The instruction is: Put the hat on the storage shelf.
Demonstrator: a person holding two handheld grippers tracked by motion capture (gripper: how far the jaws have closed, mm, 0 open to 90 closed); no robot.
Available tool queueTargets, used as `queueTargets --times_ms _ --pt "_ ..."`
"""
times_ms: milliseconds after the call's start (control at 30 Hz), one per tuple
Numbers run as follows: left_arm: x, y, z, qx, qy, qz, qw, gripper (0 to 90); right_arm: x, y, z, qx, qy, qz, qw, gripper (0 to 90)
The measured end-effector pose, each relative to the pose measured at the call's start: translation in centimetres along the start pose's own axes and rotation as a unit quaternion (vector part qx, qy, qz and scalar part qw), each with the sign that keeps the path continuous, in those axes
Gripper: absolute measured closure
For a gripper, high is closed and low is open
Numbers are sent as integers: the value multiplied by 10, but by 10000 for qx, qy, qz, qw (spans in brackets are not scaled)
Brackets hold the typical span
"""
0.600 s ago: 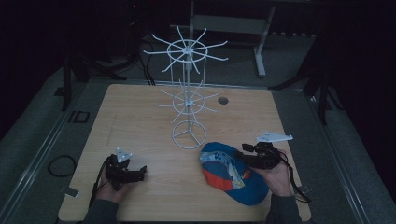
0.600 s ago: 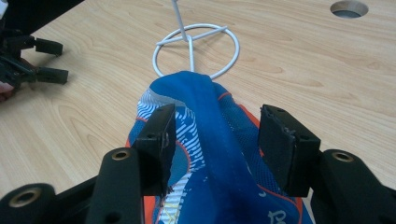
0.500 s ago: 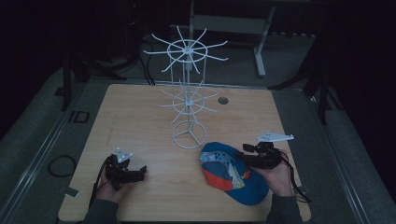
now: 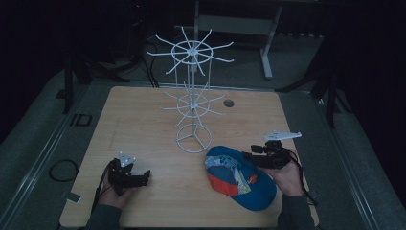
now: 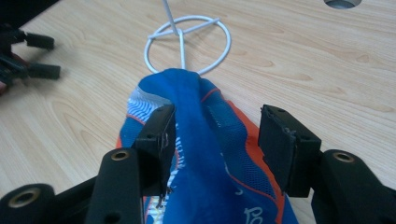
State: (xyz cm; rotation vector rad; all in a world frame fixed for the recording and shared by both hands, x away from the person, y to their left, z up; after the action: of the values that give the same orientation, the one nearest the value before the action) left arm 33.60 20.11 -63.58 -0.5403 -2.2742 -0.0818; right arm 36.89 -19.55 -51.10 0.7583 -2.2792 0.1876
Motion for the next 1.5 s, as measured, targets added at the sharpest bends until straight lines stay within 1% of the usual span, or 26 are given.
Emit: queueTargets --times_ms 200,367,533,733,800,1000,1200,1400,1433,1500 --pt "0 0 0 7 -1 1 10000 31 -7 -4 -5 224 219 56 9995 451" --pt "0 0 0 1 7 2 10000 31 -13 -5 -10 317 376 124 9987 405" --pt "0 0 0 -12 11 0 10000 31 -17 -4 -15 417 484 132 9979 370" --pt "0 0 0 -11 11 0 10000 31 -25 -2 -17 587 651 146 9960 337" --pt "0 0 0 -10 9 0 10000 31 -28 -1 -18 604 699 137 9956 330" --pt "0 0 0 -1 8 2 10000 31 -38 4 -20 780 867 76 9931 329" --pt "0 0 0 -2 5 2 10000 31 -47 6 -19 841 1035 -33 9911 345" --pt "0 0 0 -2 10 2 10000 31 -52 6 -17 872 1160 -59 9894 356" --pt "0 0 0 -3 10 3 10000 31 -54 7 -15 902 1240 -90 9881 363" --pt "0 0 0 -3 11 3 10000 31 -56 9 -14 938 1279 -118 9873 367"
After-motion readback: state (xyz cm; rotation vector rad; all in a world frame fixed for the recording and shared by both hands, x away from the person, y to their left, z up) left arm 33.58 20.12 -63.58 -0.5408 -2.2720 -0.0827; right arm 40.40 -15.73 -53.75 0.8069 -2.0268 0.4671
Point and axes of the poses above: each handheld gripper's, and its own axes: x roughly backward along the jaws, z roughly out of its underside, y roughly to its left, the point moved 9 cm from there along -x, roughly forward along the jaws, and after that the axes turned 8 degrees about z, right-handed, at the moved point
